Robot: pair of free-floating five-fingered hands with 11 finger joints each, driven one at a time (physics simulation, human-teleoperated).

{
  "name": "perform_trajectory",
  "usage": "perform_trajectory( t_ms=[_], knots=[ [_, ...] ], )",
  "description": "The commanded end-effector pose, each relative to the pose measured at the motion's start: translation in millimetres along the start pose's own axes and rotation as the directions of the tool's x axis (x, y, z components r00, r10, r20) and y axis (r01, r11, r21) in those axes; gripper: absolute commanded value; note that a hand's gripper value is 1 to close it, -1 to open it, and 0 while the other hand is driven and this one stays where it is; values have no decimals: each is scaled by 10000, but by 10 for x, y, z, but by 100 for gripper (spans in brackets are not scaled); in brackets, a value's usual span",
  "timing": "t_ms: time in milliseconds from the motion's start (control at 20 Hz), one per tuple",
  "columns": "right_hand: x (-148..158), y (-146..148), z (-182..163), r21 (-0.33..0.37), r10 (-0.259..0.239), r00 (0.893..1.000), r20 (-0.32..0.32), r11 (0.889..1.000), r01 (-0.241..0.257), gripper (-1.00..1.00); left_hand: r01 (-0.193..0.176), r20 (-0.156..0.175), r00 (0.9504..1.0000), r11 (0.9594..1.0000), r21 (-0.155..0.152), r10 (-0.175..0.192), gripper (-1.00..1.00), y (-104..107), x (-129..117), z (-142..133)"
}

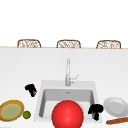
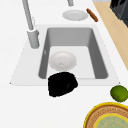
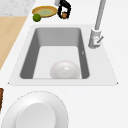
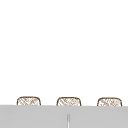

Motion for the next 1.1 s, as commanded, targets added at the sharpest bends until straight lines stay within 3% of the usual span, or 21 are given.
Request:
perform_trajectory(
  t_ms=[0,150,300,450,1050],
  knots=[
    [0,0,0,0,0,10000,0,10000,0,0,-70,126,9999,9994,-352,75,100,235,97,-216],
    [0,0,0,0,0,10000,0,10000,0,0,0,71,10000,9982,-604,4,100,340,188,-406],
    [0,0,0,0,0,10000,0,10000,0,0,81,-35,10000,9986,-531,-83,100,427,260,-608],
    [0,0,0,0,0,10000,0,10000,0,0,-13,-337,9994,9992,-408,-1,100,342,261,-784],
    [0,0,0,0,0,10000,0,10000,0,0,151,-322,9993,9991,-390,-163,100,-65,313,-1625]
  ],
)
